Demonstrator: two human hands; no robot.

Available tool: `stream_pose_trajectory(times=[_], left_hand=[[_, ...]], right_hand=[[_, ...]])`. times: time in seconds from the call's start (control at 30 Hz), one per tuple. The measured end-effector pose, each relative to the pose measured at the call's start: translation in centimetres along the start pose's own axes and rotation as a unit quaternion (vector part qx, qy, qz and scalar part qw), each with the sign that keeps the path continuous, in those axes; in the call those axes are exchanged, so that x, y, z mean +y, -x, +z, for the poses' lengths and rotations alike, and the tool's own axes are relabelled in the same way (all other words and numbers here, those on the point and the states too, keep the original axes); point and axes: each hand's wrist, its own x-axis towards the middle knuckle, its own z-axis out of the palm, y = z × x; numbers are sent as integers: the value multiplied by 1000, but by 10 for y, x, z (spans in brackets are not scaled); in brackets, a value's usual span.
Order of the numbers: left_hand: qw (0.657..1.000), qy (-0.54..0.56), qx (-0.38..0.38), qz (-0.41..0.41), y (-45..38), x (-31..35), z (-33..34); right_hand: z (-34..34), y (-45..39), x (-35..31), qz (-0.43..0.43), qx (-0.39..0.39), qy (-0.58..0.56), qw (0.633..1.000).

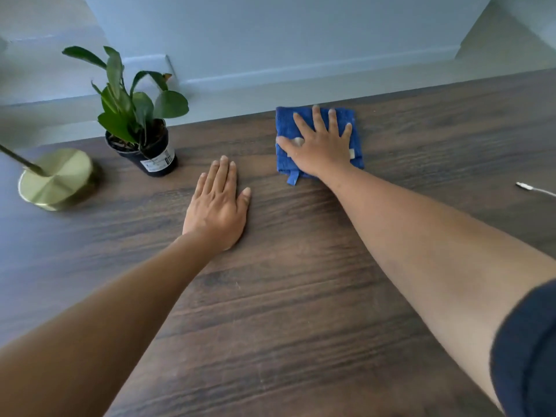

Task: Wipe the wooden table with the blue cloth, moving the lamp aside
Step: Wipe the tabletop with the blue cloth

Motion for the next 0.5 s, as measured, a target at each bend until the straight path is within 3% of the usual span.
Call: stream_pose_trajectory(times=[0.17, 0.37, 0.5], left_hand=[[1000, -4, 11, 3, 2, -2, 1], [1000, -11, 0, 0, 5, 1, -1], [1000, -11, -10, 5, 3, -1, -2]], right_hand=[[-5, -59, -16, -11, -11, 5, 1000], [-9, -52, -14, -9, -25, -4, 1000], [-9, -32, 25, 63, -8, -15, 998]])
